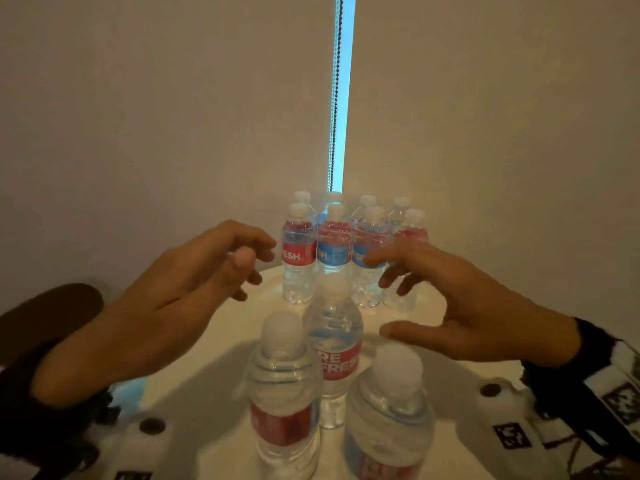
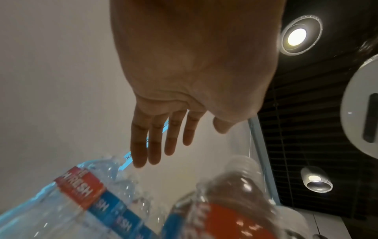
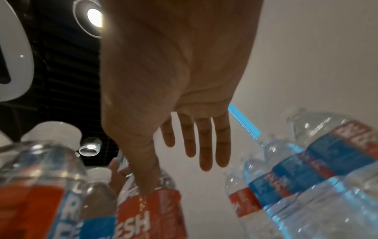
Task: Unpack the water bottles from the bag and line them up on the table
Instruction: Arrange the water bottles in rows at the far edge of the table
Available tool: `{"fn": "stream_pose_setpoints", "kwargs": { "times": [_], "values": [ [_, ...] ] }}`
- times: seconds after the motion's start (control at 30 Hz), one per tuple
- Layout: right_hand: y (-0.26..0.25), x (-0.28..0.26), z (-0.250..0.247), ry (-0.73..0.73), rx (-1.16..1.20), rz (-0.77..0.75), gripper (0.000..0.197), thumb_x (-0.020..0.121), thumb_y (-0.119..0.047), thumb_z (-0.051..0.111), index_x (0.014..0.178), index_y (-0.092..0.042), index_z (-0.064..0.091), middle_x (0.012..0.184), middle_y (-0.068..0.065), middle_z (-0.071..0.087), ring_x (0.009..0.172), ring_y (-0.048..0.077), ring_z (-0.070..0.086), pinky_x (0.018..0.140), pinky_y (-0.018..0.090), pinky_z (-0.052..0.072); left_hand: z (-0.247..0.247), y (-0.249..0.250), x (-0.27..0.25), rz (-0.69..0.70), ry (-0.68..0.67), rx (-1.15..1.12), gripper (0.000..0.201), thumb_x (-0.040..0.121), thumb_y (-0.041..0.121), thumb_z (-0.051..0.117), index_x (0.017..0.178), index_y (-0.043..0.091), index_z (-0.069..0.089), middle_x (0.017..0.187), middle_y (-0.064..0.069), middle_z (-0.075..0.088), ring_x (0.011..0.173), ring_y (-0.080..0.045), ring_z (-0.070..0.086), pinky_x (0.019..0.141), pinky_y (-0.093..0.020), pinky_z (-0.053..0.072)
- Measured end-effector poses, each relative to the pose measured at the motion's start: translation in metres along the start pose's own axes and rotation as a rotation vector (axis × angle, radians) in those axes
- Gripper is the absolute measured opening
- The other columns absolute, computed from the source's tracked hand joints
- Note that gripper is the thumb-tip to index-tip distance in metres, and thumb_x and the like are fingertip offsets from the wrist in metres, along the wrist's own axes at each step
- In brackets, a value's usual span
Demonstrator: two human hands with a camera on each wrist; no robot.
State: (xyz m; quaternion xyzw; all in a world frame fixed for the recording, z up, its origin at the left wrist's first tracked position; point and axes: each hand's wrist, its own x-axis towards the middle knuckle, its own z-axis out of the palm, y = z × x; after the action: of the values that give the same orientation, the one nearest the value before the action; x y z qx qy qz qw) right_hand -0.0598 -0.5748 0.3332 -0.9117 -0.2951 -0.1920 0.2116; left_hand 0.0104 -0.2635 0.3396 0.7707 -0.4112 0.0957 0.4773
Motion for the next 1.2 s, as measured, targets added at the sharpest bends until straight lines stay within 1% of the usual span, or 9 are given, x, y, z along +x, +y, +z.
{"fn": "stream_pose_setpoints", "kwargs": {
  "times": [0.1, 0.2, 0.3, 0.53, 0.63, 0.8, 0.9, 1.0, 1.2],
  "values": [
    [-0.006, 0.014, 0.011, -0.2, 0.118, -0.031, 0.083, 0.084, -0.036, 0.074, 0.151, -0.022, 0.028, 0.149, -0.01, 0.041, 0.117, 0.015, 0.06, 0.09, 0.038, 0.054, 0.009, 0.017, -0.036, -0.079, -0.098, -0.104, 0.055, 0.072, 0.076, 0.062, 0.119, 0.048, 0.056, 0.123, 0.012, 0.066, 0.106, -0.018, 0.069, 0.077, -0.039, 0.062],
    [-0.011, 0.027, 0.018, -0.265, 0.165, -0.062, 0.095, 0.083, -0.028, 0.078, 0.155, -0.019, 0.016, 0.155, -0.008, 0.035, 0.125, 0.014, 0.056, 0.095, 0.039, 0.054, 0.021, 0.026, -0.054, -0.141, -0.222, -0.063, 0.077, 0.055, 0.064, 0.083, 0.122, 0.063, 0.045, 0.128, 0.026, 0.06, 0.116, -0.005, 0.062, 0.082, -0.025, 0.06],
    [-0.015, 0.032, 0.023, -0.305, 0.212, -0.035, 0.094, 0.082, -0.02, 0.08, 0.154, -0.021, 0.019, 0.149, -0.007, 0.043, 0.126, 0.011, 0.055, 0.095, 0.035, 0.055, 0.033, 0.029, -0.059, -0.162, -0.222, 0.023, 0.088, 0.055, 0.051, 0.09, 0.123, 0.067, 0.037, 0.126, 0.036, 0.057, 0.116, 0.007, 0.056, 0.082, -0.015, 0.056],
    [-0.016, 0.031, 0.022, -0.246, 0.183, -0.009, 0.081, 0.08, -0.026, 0.081, 0.142, -0.035, 0.03, 0.13, -0.011, 0.056, 0.11, 0.018, 0.063, 0.082, 0.035, 0.06, 0.032, 0.017, -0.047, -0.149, -0.131, 0.07, 0.07, 0.06, 0.051, 0.084, 0.123, 0.051, 0.052, 0.119, 0.031, 0.062, 0.111, -0.001, 0.061, 0.075, -0.021, 0.061],
    [-0.017, 0.033, 0.018, -0.195, 0.178, 0.02, 0.075, 0.081, -0.03, 0.079, 0.141, -0.037, 0.033, 0.13, -0.017, 0.055, 0.109, 0.015, 0.063, 0.079, 0.032, 0.06, 0.027, 0.009, -0.028, -0.123, -0.079, 0.098, 0.066, 0.063, 0.039, 0.091, 0.117, 0.045, 0.054, 0.116, 0.029, 0.062, 0.106, -0.002, 0.062, 0.073, -0.023, 0.062],
    [-0.01, 0.045, 0.018, -0.02, 0.113, 0.078, 0.073, 0.08, -0.027, 0.081, 0.14, -0.027, 0.04, 0.126, -0.01, 0.059, 0.101, 0.006, 0.063, 0.07, 0.022, 0.06, 0.027, -0.01, 0.012, -0.075, -0.028, 0.124, 0.062, 0.064, 0.029, 0.091, 0.114, 0.039, 0.056, 0.109, 0.029, 0.062, 0.098, 0.0, 0.062, 0.066, -0.021, 0.061],
    [-0.001, 0.056, 0.025, 0.077, 0.063, 0.132, 0.07, 0.076, -0.034, 0.082, 0.135, -0.028, 0.044, 0.115, -0.007, 0.065, 0.094, 0.009, 0.064, 0.076, 0.029, 0.058, 0.036, -0.028, 0.034, -0.058, 0.002, 0.165, 0.058, 0.065, 0.028, 0.09, 0.113, 0.028, 0.058, 0.1, 0.024, 0.066, 0.094, 0.005, 0.061, 0.068, -0.01, 0.053],
    [0.012, 0.065, 0.035, 0.117, 0.054, 0.216, 0.069, 0.073, -0.038, 0.082, 0.13, -0.033, 0.043, 0.11, -0.002, 0.066, 0.093, 0.018, 0.066, 0.078, 0.042, 0.058, 0.046, -0.044, 0.052, -0.083, 0.011, 0.189, 0.056, 0.068, 0.024, 0.089, 0.112, 0.029, 0.054, 0.1, 0.027, 0.06, 0.084, 0.011, 0.062, 0.069, 0.001, 0.046],
    [0.031, 0.078, 0.053, 0.127, -0.017, 0.314, 0.073, 0.075, -0.037, 0.081, 0.133, -0.037, 0.036, 0.115, 0.001, 0.063, 0.098, 0.021, 0.061, 0.083, 0.044, 0.057, 0.055, -0.067, 0.074, -0.117, 0.051, 0.177, 0.062, 0.068, 0.025, 0.09, 0.121, 0.019, 0.058, 0.114, 0.004, 0.068, 0.094, -0.012, 0.066, 0.073, -0.011, 0.049]
  ]
}}
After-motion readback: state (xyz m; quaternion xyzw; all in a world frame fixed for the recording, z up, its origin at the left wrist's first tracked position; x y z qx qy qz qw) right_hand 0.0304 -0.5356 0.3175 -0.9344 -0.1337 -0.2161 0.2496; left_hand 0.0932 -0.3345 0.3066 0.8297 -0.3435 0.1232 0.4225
